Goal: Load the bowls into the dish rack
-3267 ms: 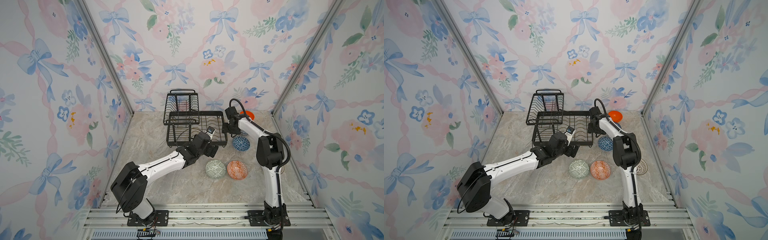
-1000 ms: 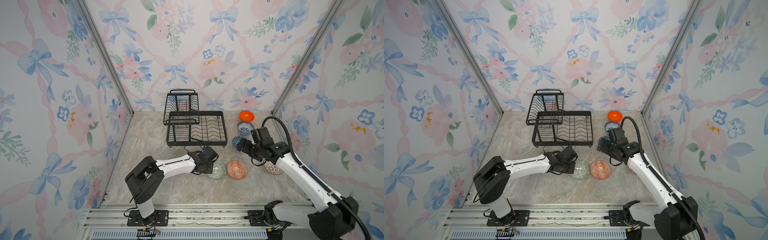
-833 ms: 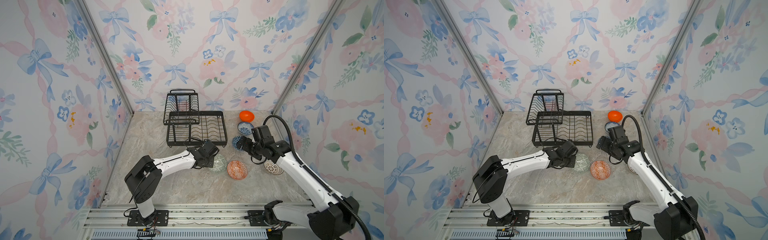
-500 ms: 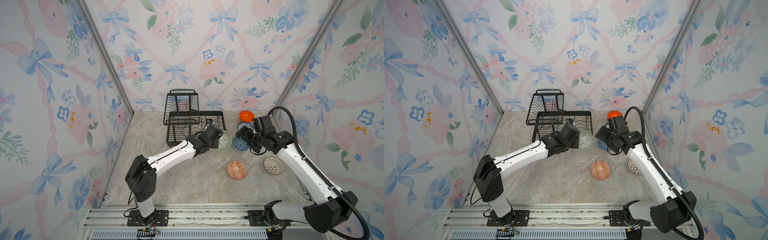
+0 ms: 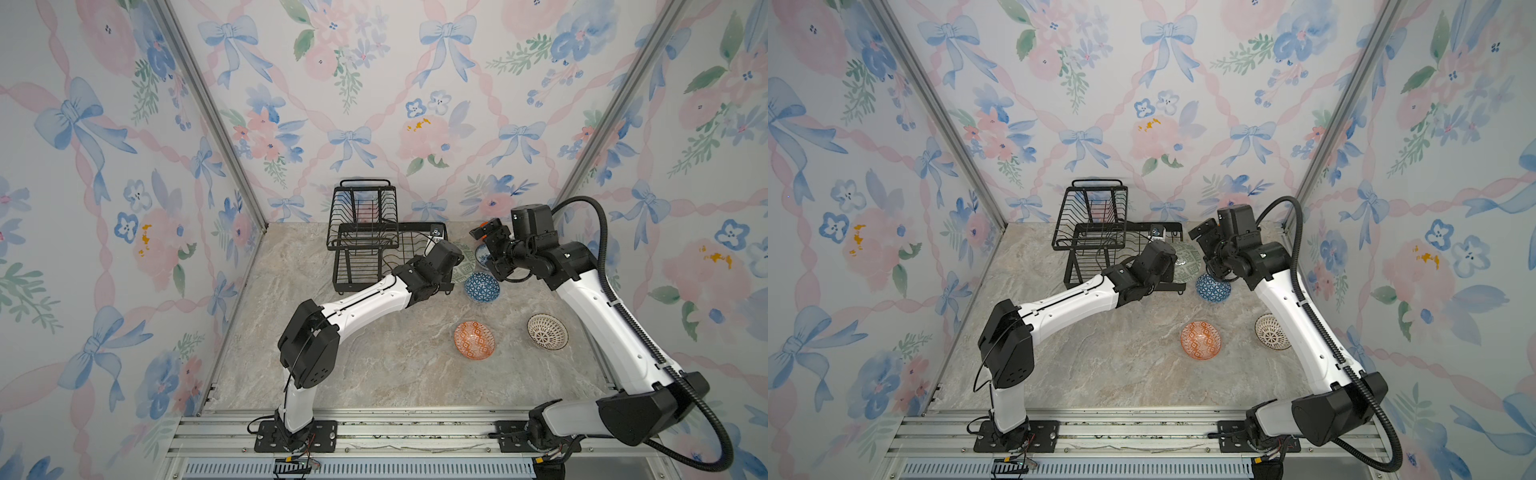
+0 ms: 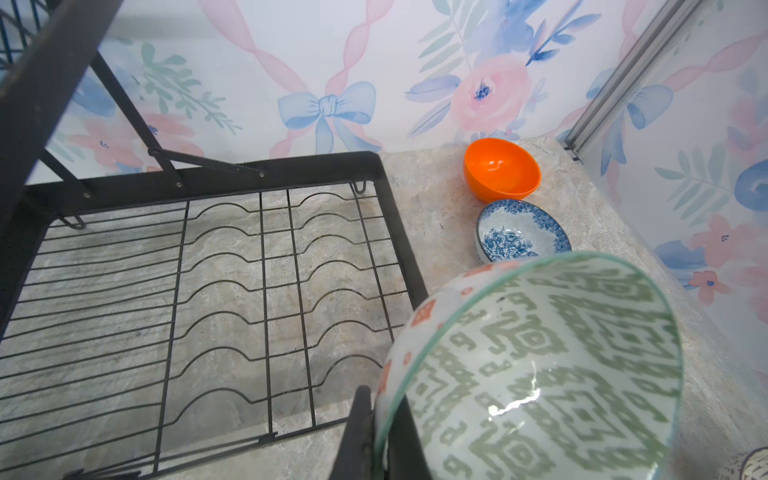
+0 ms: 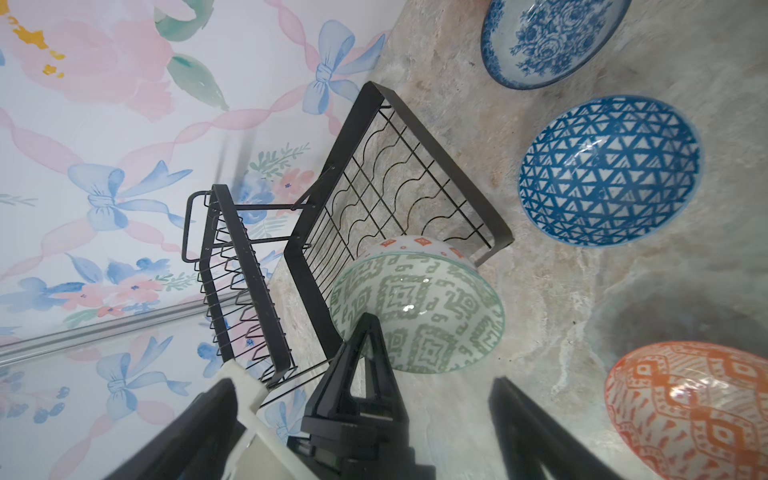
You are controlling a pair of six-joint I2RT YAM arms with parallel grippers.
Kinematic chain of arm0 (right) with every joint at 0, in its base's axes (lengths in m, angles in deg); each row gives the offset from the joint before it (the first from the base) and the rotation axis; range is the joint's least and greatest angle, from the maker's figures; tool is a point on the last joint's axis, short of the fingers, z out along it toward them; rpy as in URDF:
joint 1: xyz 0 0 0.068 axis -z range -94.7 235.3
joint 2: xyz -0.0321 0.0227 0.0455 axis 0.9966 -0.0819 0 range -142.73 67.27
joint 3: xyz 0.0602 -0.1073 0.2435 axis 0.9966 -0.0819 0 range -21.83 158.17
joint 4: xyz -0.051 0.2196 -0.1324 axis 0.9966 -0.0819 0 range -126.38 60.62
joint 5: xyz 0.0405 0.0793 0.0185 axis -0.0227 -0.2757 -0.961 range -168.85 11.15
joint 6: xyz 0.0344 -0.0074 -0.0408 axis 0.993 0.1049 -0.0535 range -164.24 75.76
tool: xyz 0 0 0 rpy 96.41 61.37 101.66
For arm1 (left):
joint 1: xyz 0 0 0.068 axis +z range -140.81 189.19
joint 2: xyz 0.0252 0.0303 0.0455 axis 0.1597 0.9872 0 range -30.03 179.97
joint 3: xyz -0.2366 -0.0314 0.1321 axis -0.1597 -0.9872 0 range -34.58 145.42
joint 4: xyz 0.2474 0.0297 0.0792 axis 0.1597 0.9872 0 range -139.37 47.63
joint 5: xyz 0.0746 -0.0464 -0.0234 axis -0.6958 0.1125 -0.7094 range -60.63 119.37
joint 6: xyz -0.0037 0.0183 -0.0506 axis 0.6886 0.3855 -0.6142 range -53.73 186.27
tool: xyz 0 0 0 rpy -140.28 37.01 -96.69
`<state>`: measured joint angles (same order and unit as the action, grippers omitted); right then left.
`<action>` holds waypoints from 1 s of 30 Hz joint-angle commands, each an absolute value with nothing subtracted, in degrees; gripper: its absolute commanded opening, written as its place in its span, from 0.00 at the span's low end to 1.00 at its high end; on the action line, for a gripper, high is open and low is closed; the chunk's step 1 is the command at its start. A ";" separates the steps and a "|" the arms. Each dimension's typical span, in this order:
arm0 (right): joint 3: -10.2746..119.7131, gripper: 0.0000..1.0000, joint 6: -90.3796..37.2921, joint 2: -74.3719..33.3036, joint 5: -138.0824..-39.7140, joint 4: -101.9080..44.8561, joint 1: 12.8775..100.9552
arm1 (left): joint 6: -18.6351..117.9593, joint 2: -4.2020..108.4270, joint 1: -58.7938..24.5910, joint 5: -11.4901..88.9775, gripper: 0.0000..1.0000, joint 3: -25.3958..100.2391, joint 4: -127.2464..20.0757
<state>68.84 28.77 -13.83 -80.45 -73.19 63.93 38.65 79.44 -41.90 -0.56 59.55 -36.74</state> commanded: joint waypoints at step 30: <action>70.06 0.46 43.65 -24.88 -88.13 -63.07 68.87 | 48.51 76.87 -45.59 -10.39 0.00 48.47 -69.25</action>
<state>71.18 42.67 -23.45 -87.25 -64.75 68.22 48.05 79.42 -45.18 -8.34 48.84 -64.94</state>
